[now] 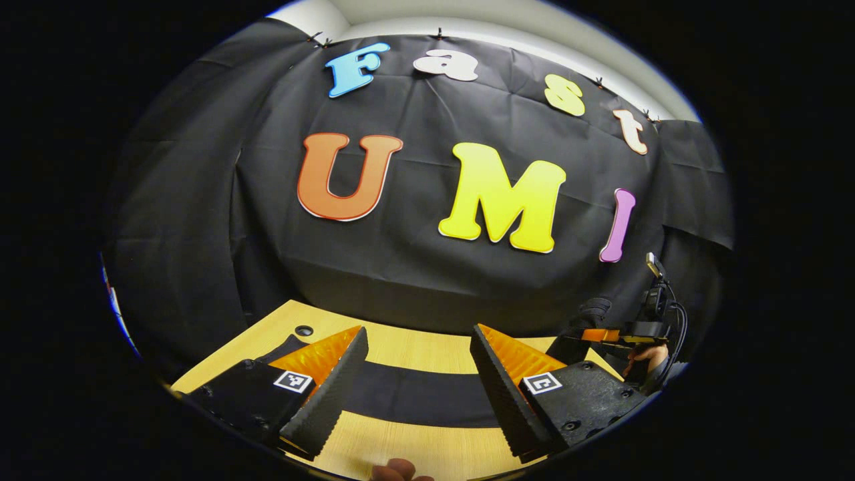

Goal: Grasp the waist and the cuffs of the jeans and fold them to make the two legs overlap; first hold the waist and fold one-third of the jeans toward the cuffs, then hold the cuffs and fold the remaining one-third in the same direction to finish folding.

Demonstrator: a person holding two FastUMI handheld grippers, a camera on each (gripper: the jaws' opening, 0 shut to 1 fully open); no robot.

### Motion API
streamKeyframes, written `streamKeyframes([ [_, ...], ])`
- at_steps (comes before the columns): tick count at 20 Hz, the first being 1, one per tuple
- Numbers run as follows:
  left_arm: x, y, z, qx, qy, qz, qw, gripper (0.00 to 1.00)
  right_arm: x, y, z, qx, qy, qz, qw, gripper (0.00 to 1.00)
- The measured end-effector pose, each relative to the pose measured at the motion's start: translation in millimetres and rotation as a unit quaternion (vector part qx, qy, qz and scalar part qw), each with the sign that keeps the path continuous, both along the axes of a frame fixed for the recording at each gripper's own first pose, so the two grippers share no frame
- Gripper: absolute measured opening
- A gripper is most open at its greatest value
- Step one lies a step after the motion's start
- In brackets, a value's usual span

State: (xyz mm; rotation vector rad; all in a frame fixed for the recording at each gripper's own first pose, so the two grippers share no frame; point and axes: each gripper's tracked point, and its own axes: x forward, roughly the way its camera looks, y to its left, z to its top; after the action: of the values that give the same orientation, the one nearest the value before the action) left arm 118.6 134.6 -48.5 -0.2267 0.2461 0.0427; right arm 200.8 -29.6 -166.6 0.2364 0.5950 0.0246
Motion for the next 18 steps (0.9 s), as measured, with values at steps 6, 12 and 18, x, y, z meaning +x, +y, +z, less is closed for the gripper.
streamKeyframes([
  [6,-9.1,40.1,-1.4,0.005,0.005,0.045,0.999,0.99,-12.3,89.7,-11.1,-0.022,-0.009,0.091,0.996,0.13],
  [12,-24.1,57.3,-9.4,-0.015,0.021,0.073,0.997,0.99,-28.5,179.3,-51.4,-0.028,0.013,0.167,0.985,0.09],
  [18,-29.5,77.2,-10.4,-0.007,0.025,0.091,0.996,0.99,-71.9,246.4,-110.7,-0.051,0.066,0.241,0.967,0.09],
])
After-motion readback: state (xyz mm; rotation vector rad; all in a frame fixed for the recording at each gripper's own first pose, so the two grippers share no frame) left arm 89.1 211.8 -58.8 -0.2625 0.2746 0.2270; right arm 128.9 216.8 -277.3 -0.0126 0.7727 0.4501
